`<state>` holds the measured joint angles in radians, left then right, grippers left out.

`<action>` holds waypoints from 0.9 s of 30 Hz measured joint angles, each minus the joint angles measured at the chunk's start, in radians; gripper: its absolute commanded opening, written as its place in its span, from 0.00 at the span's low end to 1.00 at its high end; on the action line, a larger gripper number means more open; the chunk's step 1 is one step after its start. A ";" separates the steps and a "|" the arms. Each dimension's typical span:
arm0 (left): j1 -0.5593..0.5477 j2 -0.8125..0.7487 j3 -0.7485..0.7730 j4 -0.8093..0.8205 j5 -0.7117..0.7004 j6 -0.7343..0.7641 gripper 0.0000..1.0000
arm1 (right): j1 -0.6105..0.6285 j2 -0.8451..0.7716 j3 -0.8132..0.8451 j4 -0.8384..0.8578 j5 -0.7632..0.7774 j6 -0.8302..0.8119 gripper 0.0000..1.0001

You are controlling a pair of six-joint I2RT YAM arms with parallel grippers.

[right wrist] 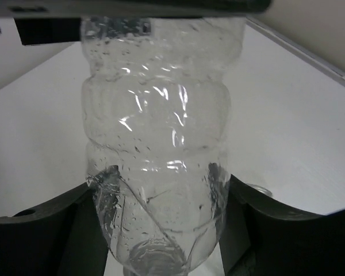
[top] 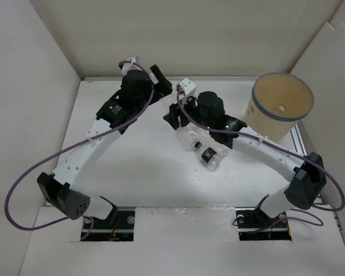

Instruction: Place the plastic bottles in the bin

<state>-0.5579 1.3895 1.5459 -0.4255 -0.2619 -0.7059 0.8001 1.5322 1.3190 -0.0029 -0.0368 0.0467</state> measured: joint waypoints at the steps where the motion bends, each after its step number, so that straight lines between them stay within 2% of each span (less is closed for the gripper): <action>1: -0.010 0.000 0.000 0.023 0.005 -0.004 1.00 | -0.029 -0.027 -0.010 -0.017 -0.028 -0.007 0.13; 5: -0.018 0.000 0.000 0.062 -0.012 -0.005 1.00 | -0.207 -0.146 -0.038 -0.105 -0.081 -0.021 0.13; 8: 0.011 -0.007 -0.014 0.019 -0.037 0.013 1.00 | -0.466 -0.215 -0.036 -0.125 0.031 0.008 0.15; 11: 0.022 0.003 -0.040 -0.003 -0.040 0.023 1.00 | -0.652 -0.257 -0.023 -0.169 0.116 0.029 0.15; 17: 0.021 0.056 -0.080 -0.013 -0.025 0.037 1.00 | -0.858 -0.287 0.018 -0.259 0.112 0.058 0.15; 21: 0.021 0.068 -0.106 -0.014 -0.013 0.041 1.00 | -0.906 -0.291 0.029 -0.307 0.116 0.067 0.16; 22: 0.021 0.069 -0.108 -0.014 -0.010 0.041 1.00 | -0.909 -0.294 0.029 -0.322 0.120 0.071 0.22; 23: 0.021 0.069 -0.109 -0.014 -0.006 0.042 1.00 | -0.912 -0.296 0.026 -0.335 0.124 0.074 0.38; 24: 0.021 0.069 -0.109 -0.013 -0.003 0.042 1.00 | -0.912 -0.300 0.021 -0.346 0.128 0.078 0.64; 25: 0.021 0.069 -0.109 -0.013 0.002 0.043 1.00 | -0.912 -0.304 0.015 -0.357 0.134 0.081 0.96; 27: 0.021 0.070 -0.109 -0.011 0.014 0.043 1.00 | -0.912 -0.314 0.005 -0.373 0.138 0.087 1.00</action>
<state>-0.5369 1.4593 1.4372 -0.4366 -0.2474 -0.6624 -0.1120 1.2182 1.3243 -0.3759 0.1017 0.1333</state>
